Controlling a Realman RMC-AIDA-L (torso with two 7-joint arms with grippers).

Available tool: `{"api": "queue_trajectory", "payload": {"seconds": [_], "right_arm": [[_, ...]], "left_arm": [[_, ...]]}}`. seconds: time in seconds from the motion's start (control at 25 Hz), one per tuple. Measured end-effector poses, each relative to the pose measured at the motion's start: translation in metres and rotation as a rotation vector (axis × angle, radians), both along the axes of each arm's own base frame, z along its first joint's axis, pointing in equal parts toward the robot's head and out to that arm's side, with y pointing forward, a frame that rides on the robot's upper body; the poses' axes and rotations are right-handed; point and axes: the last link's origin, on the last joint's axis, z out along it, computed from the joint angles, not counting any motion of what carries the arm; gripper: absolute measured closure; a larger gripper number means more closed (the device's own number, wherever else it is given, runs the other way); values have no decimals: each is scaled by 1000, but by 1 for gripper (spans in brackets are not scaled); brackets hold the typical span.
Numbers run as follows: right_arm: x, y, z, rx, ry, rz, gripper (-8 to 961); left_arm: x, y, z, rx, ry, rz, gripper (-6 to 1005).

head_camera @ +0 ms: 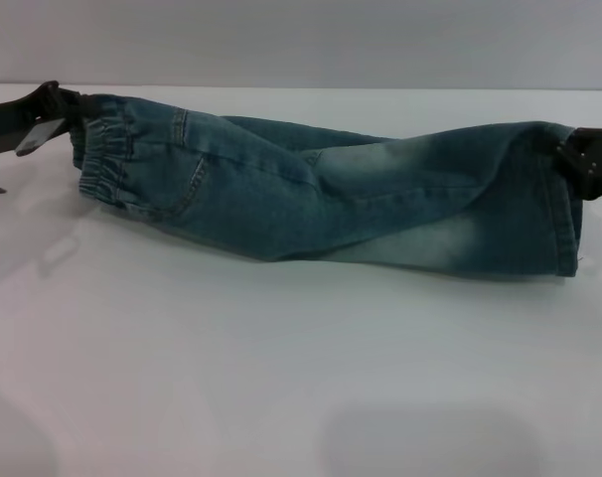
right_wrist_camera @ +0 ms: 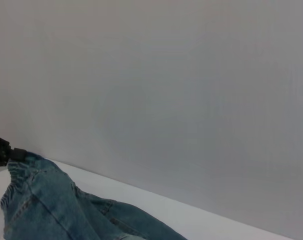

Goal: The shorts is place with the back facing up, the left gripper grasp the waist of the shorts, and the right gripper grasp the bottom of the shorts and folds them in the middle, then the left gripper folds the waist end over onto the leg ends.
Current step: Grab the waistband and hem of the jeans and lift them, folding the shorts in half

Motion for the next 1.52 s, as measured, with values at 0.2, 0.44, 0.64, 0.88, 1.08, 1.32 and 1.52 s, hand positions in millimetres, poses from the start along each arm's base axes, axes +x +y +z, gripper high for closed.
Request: {"api": "queue_trajectory", "payload": {"seconds": [0.2, 0.44, 0.64, 0.88, 1.08, 1.32, 1.52], "right_arm": [[-1, -11, 4, -2, 30, 49, 927], [-3, -16, 6, -19, 39, 84, 925], [-10, -23, 5, -45, 53, 145, 924], [-17, -33, 7, -76, 71, 219, 922], [-15, -34, 10, -61, 72, 215, 920], [-9, -34, 13, -11, 84, 184, 918], [-7, -34, 17, 24, 103, 168, 917]], "left_arm": [[-3, -2, 1, 6, 1, 8, 862], [-5, -2, 3, 9, 3, 11, 861], [-7, -3, 3, 12, 2, 17, 859], [-13, -9, 3, 11, -2, 32, 857], [-19, -14, 4, 14, -7, 47, 856], [-20, -14, 4, 16, -11, 48, 854], [-18, -13, 3, 17, -11, 44, 853]]}}
